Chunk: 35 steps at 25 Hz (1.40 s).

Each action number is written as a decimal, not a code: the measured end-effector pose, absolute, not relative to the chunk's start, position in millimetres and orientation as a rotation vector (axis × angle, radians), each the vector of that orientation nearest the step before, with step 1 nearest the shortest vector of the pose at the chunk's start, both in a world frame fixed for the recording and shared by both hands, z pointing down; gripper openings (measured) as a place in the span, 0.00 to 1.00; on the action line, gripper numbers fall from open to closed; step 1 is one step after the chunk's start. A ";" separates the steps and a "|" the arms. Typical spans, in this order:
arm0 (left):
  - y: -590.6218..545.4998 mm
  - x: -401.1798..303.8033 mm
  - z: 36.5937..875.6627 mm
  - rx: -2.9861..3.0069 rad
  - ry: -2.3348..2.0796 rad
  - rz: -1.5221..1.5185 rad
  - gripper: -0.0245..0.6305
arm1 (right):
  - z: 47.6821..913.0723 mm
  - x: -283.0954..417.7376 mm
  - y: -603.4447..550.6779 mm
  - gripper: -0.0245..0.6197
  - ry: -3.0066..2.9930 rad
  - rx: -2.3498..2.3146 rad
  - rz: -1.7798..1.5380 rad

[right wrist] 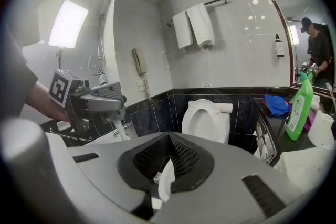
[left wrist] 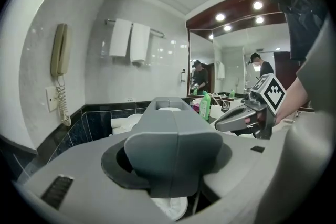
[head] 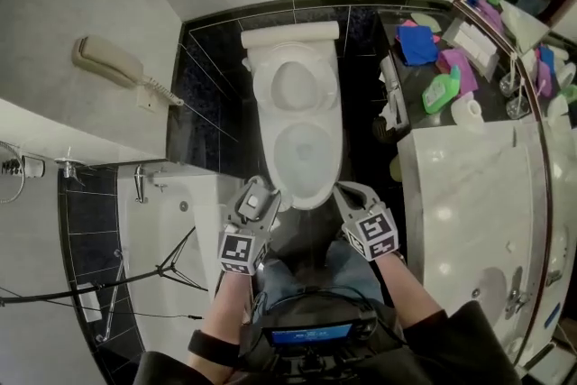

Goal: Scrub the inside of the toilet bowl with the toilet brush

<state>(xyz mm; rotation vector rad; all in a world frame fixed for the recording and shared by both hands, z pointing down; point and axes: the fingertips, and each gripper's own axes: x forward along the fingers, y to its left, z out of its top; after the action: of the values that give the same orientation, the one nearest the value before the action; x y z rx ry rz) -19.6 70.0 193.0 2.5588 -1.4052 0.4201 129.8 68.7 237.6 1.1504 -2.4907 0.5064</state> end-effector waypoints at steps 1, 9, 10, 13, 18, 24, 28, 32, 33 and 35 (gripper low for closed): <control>73.7 -23.3 188.3 2.565 -1.401 0.412 0.40 | 236.4 126.6 72.4 0.05 -2.485 1.164 0.506; 107.3 -48.8 168.3 2.647 -1.336 0.396 0.40 | 232.2 96.9 109.7 0.05 -2.453 1.219 0.525; 109.0 -51.6 167.3 2.646 -1.343 0.391 0.40 | 232.0 93.8 112.9 0.05 -2.453 1.221 0.528; 113.8 -57.5 169.7 2.659 -1.352 0.421 0.40 | 230.5 87.7 120.1 0.05 -2.454 1.215 0.526; 114.6 -63.5 168.6 2.628 -1.393 0.382 0.40 | 226.8 87.1 118.1 0.05 -2.461 1.200 0.512; 111.4 -64.2 165.1 2.600 -1.448 0.377 0.40 | 228.6 90.3 112.5 0.05 -2.466 1.176 0.487; 104.1 -76.6 171.3 2.591 -1.485 0.395 0.40 | 229.3 77.8 107.2 0.05 -2.484 1.133 0.491; 102.4 -104.3 181.2 2.515 -1.567 0.394 0.40 | 234.5 51.1 108.3 0.05 -2.503 1.034 0.492; 102.2 -114.5 187.0 2.493 -1.592 0.400 0.40 | 237.1 42.5 109.2 0.05 -2.508 1.003 0.493; 98.5 -135.8 201.3 2.447 -1.648 0.399 0.40 | 244.5 24.5 109.3 0.05 -2.516 0.944 0.492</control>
<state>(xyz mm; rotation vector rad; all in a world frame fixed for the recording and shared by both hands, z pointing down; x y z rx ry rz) -135.8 98.5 201.3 2.4471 -1.6483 0.3986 24.5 109.3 244.5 0.9437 -2.5158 0.4917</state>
